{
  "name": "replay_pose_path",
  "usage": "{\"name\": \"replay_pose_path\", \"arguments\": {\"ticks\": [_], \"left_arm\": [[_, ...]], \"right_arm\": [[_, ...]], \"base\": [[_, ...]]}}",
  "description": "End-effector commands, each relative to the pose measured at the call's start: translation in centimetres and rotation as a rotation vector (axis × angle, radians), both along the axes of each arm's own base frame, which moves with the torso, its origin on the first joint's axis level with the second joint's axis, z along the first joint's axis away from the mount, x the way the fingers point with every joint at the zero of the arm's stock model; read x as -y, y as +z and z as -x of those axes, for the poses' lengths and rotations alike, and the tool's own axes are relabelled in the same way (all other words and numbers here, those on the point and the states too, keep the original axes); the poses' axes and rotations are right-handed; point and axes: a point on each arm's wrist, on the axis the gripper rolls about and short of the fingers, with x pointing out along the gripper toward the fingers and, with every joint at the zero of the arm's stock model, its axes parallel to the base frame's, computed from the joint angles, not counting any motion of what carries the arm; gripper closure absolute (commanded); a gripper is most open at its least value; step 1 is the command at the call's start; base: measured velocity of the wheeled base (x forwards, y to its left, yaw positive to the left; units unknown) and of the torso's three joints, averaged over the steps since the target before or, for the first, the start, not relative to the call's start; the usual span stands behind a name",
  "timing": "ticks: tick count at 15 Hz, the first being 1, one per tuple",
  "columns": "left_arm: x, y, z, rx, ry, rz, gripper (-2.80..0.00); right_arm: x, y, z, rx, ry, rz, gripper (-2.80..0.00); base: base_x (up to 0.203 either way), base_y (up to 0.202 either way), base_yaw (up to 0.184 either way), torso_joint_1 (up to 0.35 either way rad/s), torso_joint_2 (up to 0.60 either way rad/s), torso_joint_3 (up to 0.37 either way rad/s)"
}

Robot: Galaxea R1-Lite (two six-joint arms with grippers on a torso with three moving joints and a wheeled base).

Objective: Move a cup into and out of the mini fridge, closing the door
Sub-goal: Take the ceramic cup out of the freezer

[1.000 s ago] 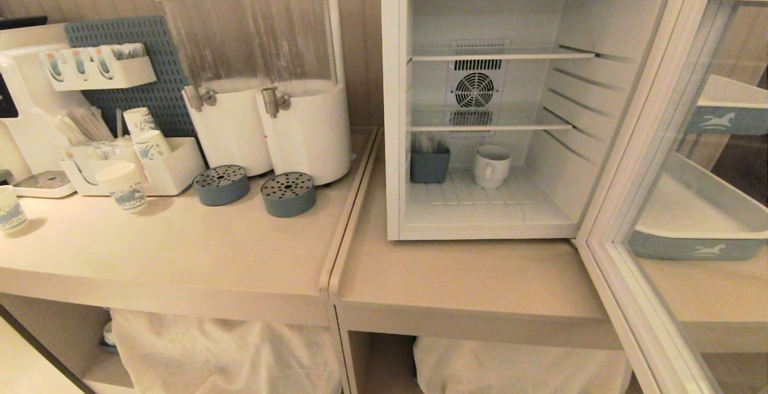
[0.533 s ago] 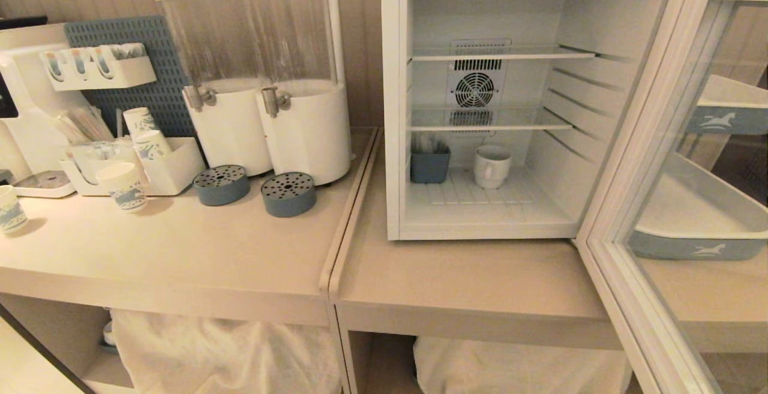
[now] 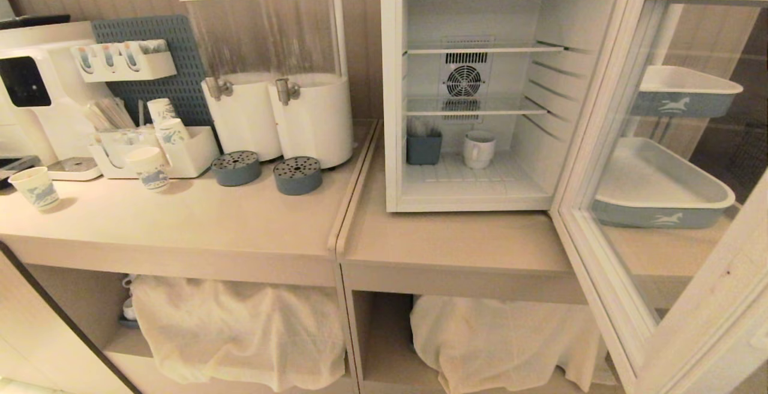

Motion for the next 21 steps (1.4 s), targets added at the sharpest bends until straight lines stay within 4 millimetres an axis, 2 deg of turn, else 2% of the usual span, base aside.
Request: {"name": "replay_pose_path", "arguments": {"ticks": [1,7,16,21], "left_arm": [[0.0,-1.11,-0.27,-0.034,-0.002,0.003,0.0],[0.0,-0.99,-0.27,-0.021,-0.002,0.005,0.0],[0.01,-0.97,-0.26,-0.02,-0.003,-0.002,0.0],[0.01,-0.97,-0.26,-0.02,-0.003,-0.003,0.0]], "right_arm": [[0.0,-0.01,-0.01,-0.002,0.001,-0.002,0.0],[0.0,-0.01,-0.01,-0.002,0.001,0.0,0.0],[0.0,-0.01,-0.01,-0.002,0.001,-0.002,0.0],[0.0,-0.01,-0.01,-0.002,0.001,0.0,0.0]], "base": [[-0.194,0.0,-0.004,0.002,0.01,0.001],[-0.181,0.0,0.0,0.003,0.0,0.002],[0.001,0.007,-0.001,0.0,0.0,-0.001],[0.001,0.179,-0.002,0.003,0.0,0.002]]}}
